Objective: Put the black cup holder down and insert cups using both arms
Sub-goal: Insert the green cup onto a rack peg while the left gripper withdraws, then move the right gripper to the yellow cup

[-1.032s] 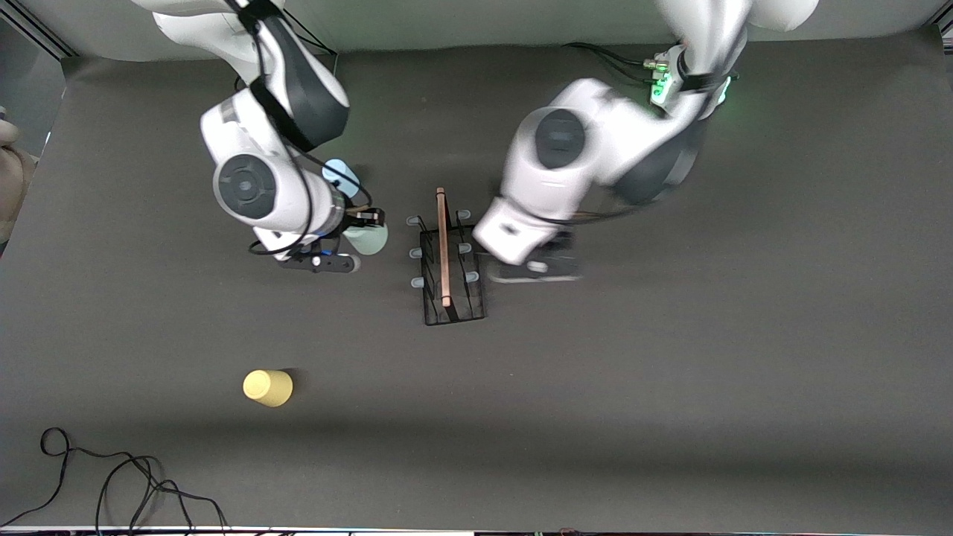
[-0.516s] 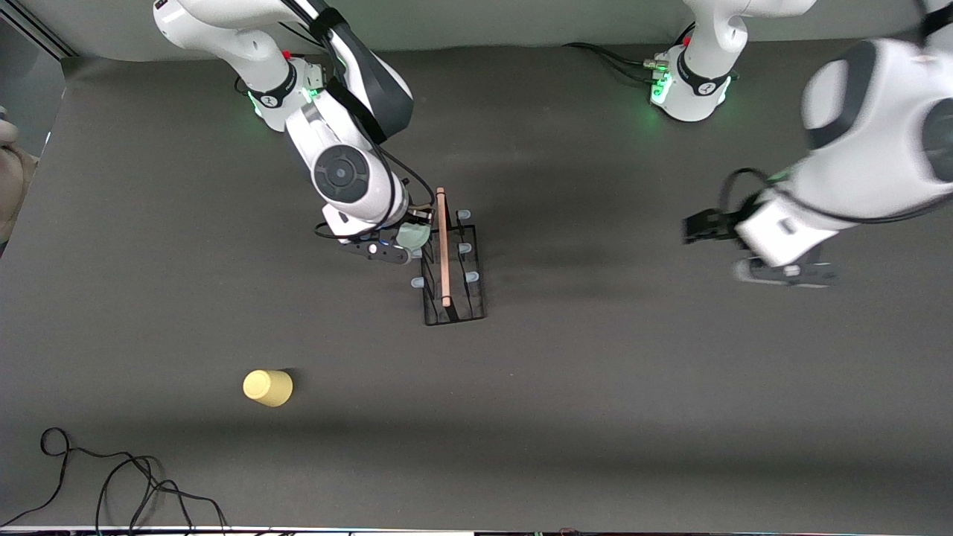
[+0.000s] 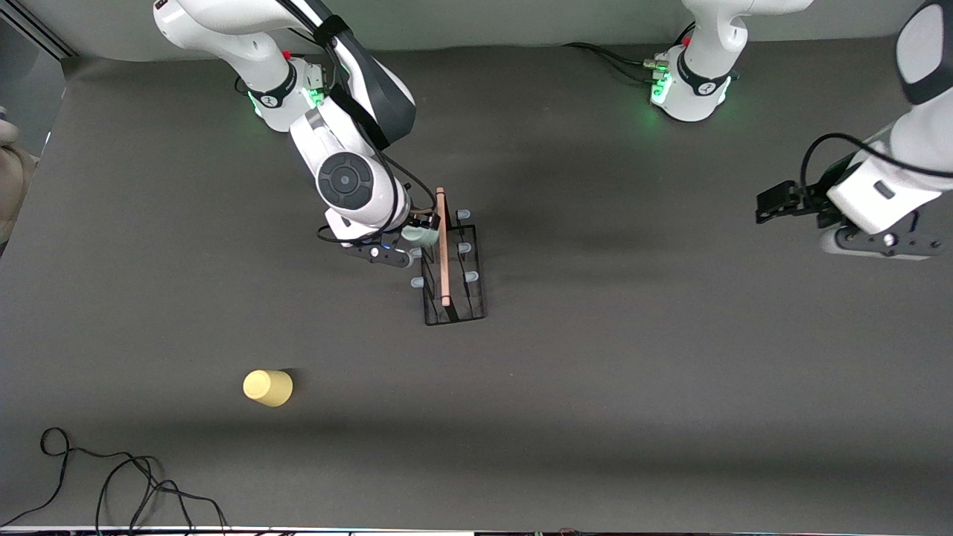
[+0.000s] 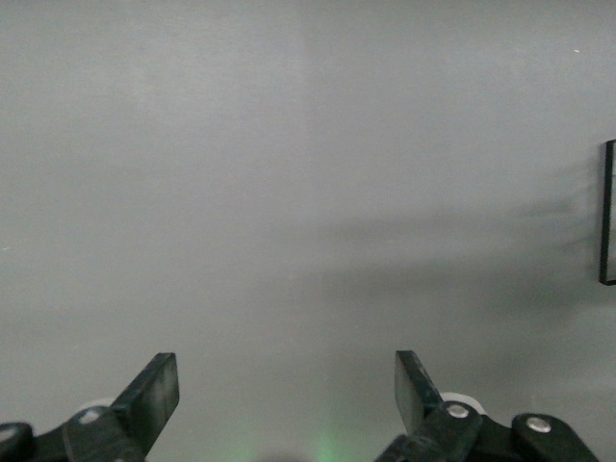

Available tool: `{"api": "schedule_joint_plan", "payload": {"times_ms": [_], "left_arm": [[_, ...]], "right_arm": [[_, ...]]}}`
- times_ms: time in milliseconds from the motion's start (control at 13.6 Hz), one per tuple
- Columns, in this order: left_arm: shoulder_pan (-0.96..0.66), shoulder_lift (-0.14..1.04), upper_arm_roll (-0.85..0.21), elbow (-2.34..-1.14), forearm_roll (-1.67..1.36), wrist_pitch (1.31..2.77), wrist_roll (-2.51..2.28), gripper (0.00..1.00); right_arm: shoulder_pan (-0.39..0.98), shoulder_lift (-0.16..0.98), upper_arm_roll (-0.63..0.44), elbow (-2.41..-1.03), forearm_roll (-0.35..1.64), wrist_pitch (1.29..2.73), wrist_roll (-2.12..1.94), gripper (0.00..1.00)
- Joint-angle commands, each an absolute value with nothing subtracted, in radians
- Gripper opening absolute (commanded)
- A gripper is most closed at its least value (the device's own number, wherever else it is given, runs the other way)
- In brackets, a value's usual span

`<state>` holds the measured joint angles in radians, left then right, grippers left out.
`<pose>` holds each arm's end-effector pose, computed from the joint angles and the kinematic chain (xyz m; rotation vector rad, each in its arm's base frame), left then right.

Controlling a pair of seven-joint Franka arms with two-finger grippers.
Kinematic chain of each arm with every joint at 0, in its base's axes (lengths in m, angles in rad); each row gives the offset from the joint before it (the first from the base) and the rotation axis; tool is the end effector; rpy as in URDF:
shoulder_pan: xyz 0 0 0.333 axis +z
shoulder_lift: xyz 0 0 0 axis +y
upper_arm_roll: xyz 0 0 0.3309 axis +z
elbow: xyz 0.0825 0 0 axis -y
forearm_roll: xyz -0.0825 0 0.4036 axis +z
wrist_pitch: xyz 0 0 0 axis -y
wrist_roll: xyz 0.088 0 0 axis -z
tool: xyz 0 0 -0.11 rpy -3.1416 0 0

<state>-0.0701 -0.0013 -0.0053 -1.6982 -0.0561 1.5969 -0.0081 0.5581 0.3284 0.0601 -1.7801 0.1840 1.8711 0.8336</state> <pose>0.5674 -0.0489 0.5770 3.0843 -0.0972 -0.1579 0.5098 0.3772 0.3579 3.0569 -0.4493 -0.4699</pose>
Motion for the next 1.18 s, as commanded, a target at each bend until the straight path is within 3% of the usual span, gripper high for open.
{"api": "schedule_joint_plan", "payload": {"times_ms": [0, 221, 516, 1105], "left_arm": [[-0.057, -0.008, -0.006, -1.657, -0.019, 1.548, 0.035, 1.00], [-0.057, -0.009, -0.005, -1.618, -0.009, 1.519, 0.043, 1.00], [-0.060, -0.008, -0.006, -1.582, -0.008, 1.485, 0.044, 1.00], [-0.060, -0.006, -0.008, -1.591, -0.003, 1.486, 0.009, 1.00]], "right_arm": [[0.549, 0.314, 0.026, -1.740, 0.192, 1.835, 0.812, 1.00], [0.543, 0.333, -0.140, -1.711, 0.117, 1.847, 0.541, 1.00], [0.532, 0.425, -0.326, -1.706, 0.106, 2.063, 0.301, 1.00], [0.327, 0.713, -0.330, -1.445, 0.144, 2.128, 0.158, 1.00]]}}
